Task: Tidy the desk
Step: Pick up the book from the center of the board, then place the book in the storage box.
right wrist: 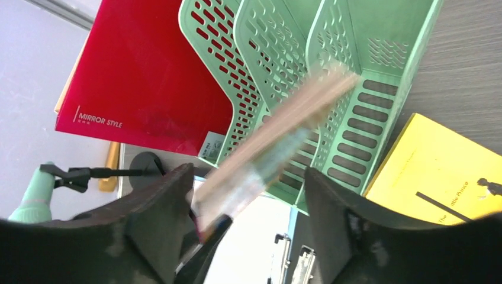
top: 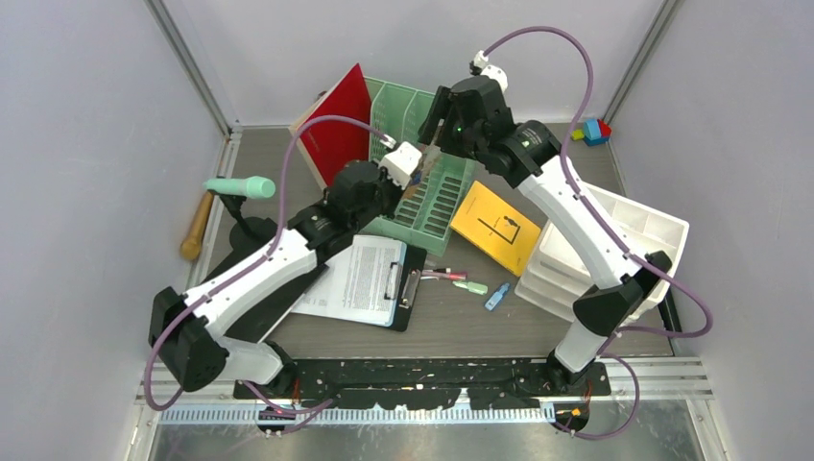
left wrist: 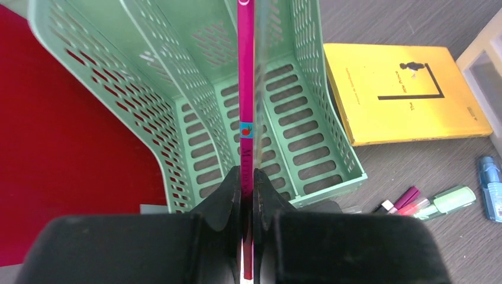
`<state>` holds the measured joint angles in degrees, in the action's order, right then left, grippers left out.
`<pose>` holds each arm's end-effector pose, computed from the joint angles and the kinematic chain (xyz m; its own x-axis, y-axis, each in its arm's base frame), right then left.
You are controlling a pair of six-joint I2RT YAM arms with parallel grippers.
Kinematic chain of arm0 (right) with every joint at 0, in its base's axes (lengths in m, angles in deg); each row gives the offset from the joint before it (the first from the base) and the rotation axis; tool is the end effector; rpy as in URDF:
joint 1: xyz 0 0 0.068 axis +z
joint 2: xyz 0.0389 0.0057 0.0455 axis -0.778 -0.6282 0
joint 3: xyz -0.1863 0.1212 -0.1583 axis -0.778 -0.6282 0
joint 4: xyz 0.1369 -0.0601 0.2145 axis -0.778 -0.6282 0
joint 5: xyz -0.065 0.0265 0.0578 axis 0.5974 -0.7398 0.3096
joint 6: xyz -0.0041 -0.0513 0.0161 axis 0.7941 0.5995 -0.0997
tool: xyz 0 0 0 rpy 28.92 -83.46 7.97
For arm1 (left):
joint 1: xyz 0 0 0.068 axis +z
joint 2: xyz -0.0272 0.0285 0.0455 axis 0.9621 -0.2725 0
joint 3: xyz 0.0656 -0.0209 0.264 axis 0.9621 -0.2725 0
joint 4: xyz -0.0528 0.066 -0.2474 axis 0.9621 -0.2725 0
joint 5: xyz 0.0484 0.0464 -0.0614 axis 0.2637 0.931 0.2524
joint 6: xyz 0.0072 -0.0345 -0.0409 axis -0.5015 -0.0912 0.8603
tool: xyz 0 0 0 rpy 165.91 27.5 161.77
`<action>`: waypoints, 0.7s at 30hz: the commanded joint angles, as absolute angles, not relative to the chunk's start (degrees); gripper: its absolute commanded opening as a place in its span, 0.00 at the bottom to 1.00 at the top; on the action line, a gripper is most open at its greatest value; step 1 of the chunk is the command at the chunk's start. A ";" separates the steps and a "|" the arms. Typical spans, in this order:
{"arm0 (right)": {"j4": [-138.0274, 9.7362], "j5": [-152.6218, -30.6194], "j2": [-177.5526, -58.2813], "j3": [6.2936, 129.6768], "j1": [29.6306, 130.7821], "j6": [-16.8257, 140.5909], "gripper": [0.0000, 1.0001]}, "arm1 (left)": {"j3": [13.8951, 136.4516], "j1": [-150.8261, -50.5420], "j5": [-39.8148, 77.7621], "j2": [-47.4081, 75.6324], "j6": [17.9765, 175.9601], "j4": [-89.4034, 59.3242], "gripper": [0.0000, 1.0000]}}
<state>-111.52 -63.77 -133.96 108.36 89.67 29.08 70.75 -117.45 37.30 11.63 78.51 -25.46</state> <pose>0.2884 0.2143 0.4594 -0.5154 0.3543 -0.7803 -0.0268 0.9034 0.4279 0.2371 -0.2147 0.3529 -0.1625 0.3149 -0.9351 0.5778 0.7986 0.1685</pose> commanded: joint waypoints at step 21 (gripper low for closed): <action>-99.41 -90.33 -116.99 94.94 79.30 47.65 0.93 | 65.11 -97.68 23.94 22.31 91.80 -11.57 0.00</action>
<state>-101.75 -85.02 -119.53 94.87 79.13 43.66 64.48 -102.70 24.67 21.51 83.78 -21.11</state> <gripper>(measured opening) 0.919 0.052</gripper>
